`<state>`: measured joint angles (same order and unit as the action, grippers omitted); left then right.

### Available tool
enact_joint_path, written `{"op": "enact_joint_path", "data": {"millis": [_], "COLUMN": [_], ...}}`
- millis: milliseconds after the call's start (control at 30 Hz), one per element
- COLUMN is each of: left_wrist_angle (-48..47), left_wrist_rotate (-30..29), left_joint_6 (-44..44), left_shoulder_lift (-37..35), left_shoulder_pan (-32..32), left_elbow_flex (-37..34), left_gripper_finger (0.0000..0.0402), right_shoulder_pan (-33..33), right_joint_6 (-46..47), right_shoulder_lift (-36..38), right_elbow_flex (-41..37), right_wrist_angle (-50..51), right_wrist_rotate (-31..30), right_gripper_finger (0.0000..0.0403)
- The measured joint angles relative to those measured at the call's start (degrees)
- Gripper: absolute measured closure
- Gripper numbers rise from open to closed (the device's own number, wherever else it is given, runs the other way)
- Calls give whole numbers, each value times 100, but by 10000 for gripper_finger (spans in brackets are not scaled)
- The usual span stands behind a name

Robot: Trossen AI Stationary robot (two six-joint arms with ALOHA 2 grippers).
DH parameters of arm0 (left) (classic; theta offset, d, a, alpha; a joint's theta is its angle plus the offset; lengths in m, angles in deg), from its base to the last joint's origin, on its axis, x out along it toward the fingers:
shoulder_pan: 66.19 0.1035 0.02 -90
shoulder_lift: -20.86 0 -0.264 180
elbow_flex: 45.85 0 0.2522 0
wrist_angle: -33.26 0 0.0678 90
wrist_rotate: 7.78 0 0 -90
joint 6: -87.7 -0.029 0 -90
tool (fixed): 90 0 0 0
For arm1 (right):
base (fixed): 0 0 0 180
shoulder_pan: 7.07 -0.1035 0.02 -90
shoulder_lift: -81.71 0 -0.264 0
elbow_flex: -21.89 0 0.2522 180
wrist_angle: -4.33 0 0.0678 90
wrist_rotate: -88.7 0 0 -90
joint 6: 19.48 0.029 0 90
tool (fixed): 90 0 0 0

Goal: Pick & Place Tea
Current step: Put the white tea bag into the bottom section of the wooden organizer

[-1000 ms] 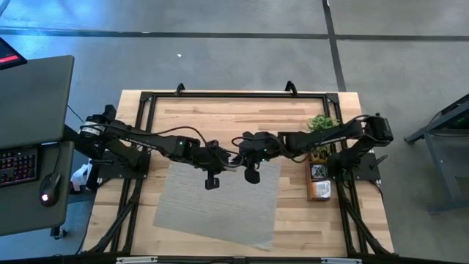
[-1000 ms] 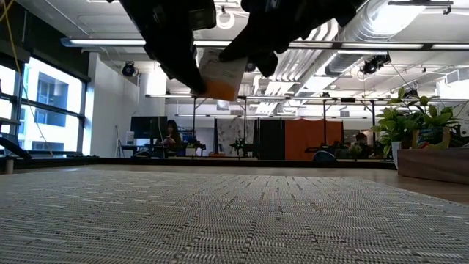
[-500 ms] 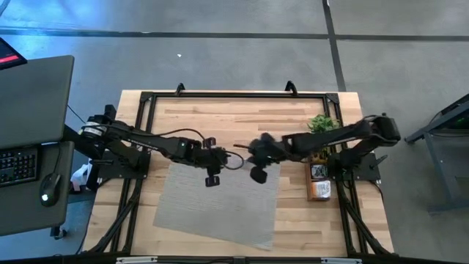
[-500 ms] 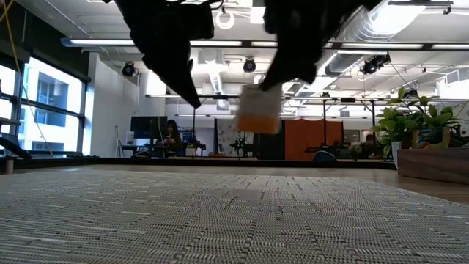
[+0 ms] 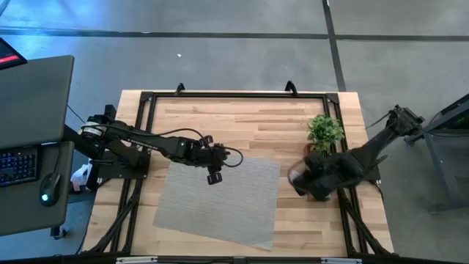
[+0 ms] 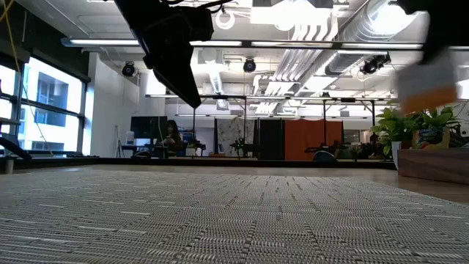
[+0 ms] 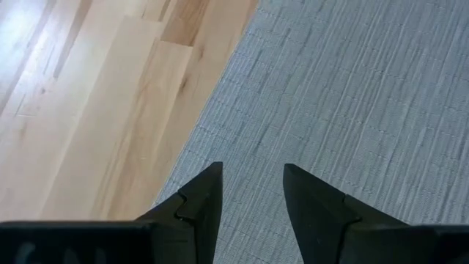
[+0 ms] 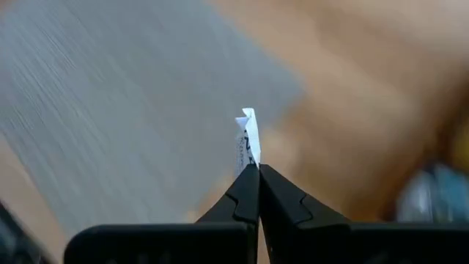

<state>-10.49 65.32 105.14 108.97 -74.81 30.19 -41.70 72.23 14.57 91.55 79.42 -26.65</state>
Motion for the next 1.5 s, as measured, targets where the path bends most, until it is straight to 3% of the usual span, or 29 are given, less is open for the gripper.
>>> {"op": "enact_joint_path", "data": {"millis": [133, 433, 667, 967, 1500], "left_wrist_angle": [27, 231, 340, 336, 334], "left_wrist_rotate": [-109, -274, -351, -368, -385], "left_joint_6": [1, 277, 246, 237, 237], "left_shoulder_lift": [0, 0, 0, 0, -2], "left_shoulder_pan": [0, 0, 0, 0, 0], "left_elbow_flex": [0, 0, 0, 0, 0], "left_gripper_finger": [260, 260, 259, 259, 260], "right_shoulder_pan": [-459, -518, -516, -512, -514], "right_joint_6": [933, 1899, 2011, 2009, 1883], "right_shoulder_lift": [-71, -107, -217, -967, -1127], "right_elbow_flex": [-48, -48, -48, -48, -44], "right_wrist_angle": [584, 2251, 2019, 2093, 2472], "right_wrist_rotate": [720, 1940, 1960, 1955, 2212], "right_gripper_finger": [402, 403, 403, 401, 312]}}
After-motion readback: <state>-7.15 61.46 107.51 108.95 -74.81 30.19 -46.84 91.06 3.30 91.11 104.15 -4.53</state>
